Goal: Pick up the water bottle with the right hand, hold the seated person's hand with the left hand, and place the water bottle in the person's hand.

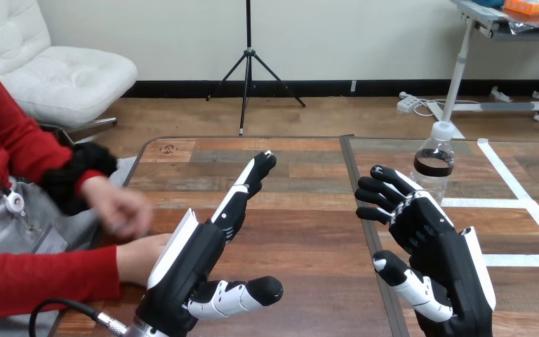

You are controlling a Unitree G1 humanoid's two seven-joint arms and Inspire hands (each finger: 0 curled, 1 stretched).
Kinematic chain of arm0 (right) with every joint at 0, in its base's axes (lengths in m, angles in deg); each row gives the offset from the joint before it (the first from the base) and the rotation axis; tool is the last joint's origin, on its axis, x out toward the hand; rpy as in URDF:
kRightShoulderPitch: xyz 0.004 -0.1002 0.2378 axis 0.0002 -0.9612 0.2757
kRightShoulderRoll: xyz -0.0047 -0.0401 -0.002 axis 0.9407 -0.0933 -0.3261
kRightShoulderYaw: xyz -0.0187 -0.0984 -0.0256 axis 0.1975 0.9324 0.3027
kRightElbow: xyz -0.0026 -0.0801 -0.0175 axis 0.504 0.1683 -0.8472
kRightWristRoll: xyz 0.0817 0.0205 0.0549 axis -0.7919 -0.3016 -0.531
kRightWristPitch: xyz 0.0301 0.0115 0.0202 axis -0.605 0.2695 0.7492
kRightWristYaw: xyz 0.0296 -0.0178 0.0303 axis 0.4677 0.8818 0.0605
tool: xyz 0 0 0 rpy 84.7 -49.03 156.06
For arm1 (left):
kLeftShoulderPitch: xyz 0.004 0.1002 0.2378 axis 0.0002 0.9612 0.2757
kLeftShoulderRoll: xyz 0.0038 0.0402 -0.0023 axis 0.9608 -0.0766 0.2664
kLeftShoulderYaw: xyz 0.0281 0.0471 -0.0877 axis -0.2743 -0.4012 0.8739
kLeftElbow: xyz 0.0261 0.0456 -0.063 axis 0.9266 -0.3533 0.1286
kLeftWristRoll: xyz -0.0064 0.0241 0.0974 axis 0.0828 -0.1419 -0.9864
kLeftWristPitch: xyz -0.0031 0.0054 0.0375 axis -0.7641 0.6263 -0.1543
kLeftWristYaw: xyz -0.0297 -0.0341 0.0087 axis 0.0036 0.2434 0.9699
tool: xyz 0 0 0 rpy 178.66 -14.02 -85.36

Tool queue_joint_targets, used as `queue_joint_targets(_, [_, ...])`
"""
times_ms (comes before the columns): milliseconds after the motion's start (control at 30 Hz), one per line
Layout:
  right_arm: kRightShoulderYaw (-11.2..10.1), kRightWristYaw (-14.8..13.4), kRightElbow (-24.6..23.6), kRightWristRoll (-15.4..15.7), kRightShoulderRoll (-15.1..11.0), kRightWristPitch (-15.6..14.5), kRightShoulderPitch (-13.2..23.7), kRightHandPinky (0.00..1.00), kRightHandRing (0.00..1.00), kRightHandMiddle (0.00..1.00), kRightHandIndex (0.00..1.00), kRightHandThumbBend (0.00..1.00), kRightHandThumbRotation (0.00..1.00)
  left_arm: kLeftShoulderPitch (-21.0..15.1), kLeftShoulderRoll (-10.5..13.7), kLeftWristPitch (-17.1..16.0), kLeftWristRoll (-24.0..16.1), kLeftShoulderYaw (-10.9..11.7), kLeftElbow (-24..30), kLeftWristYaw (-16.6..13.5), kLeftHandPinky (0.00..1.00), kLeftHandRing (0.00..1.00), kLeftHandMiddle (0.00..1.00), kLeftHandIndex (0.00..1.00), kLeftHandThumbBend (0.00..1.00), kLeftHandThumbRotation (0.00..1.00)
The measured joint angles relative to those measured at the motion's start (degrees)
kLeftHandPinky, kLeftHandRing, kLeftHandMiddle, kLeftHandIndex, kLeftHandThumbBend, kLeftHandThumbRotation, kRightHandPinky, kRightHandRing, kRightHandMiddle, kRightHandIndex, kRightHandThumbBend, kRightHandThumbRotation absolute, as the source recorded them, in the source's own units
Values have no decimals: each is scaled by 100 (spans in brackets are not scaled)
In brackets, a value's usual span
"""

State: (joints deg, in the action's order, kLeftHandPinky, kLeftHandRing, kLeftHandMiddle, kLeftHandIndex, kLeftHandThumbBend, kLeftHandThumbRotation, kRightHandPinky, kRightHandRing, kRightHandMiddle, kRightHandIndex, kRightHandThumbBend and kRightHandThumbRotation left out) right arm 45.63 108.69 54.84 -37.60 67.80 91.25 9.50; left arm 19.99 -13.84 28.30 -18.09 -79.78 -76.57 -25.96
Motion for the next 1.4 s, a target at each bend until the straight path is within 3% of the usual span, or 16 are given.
queue_joint_targets(1400, [109, -158, 0, 81, 17, -5, 0, 76, 81, 81, 83, 100, 57, 33, 66, 94, -11, 2, 115, -31, 98, 100, 100, 100, 100, 80])
